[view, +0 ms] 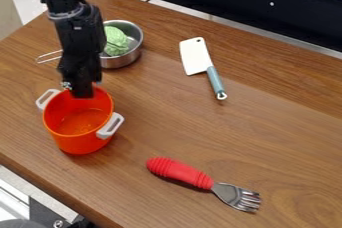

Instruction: Move the red pot to the lower left of the table

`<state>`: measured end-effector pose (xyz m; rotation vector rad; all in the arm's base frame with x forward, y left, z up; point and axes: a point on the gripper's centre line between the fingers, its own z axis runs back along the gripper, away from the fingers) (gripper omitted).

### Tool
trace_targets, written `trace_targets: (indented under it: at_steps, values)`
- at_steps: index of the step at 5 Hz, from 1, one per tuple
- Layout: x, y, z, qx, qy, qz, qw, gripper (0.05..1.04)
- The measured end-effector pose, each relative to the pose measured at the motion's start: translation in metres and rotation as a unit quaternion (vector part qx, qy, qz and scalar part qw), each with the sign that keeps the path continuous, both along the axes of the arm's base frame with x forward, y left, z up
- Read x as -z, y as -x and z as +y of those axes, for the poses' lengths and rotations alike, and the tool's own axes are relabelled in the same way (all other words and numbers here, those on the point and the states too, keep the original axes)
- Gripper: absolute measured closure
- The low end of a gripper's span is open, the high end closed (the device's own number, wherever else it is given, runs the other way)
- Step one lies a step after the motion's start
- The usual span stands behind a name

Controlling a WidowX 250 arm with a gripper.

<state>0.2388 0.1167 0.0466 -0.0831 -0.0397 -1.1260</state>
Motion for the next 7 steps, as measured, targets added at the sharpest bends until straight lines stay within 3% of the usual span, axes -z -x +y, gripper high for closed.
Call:
trace_targets:
  at_steps: [1,2,4,5,7]
  values:
    - [-0.014,-0.001,0.004,-0.023,0.002,-0.020,0.9995,0.132]
    - [-0.030,-0.007,0.009,-0.058,-0.001,-0.046,0.9973,0.085]
    - [-0.048,-0.048,-0.004,-0.147,-0.003,-0.085,0.9856,0.085]
    - [-0.047,-0.074,-0.020,-0.193,0.010,-0.107,0.9752,0.085]
    - [-0.039,-0.118,-0.051,-0.324,0.025,-0.132,0.9364,0.078]
